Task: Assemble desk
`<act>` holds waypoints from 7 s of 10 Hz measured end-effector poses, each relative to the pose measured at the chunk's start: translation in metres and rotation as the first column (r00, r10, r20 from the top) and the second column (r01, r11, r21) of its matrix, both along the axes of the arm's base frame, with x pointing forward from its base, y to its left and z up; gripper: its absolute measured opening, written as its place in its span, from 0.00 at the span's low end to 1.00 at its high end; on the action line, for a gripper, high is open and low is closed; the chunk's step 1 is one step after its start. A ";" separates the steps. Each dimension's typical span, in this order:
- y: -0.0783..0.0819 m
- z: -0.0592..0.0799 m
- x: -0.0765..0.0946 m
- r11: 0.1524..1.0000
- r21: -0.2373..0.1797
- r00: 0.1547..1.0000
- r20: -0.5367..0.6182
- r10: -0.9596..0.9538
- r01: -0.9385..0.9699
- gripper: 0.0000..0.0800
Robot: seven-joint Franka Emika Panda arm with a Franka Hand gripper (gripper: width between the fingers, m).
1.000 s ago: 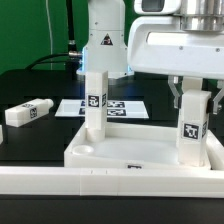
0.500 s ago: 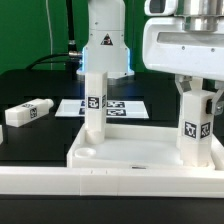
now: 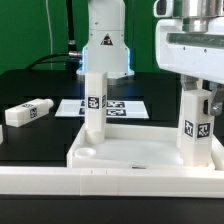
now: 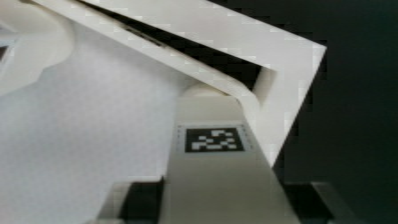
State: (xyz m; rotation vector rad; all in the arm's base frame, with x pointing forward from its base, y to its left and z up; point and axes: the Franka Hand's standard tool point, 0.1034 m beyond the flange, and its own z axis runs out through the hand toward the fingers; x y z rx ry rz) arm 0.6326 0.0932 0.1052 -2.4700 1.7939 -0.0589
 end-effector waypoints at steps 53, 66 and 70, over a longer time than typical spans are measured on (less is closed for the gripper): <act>-0.149 0.043 -0.083 0.684 -0.082 0.685 0.027 0.728 -0.725 0.81; -0.244 0.020 -0.131 0.598 -0.101 0.600 0.012 0.800 -0.795 0.81; -0.242 0.018 -0.131 0.605 -0.097 0.607 0.009 0.795 -0.790 0.81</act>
Offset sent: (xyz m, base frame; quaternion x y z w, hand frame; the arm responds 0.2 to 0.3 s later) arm -0.0039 -0.0010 0.0013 -0.0423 -0.0154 -0.1561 0.9867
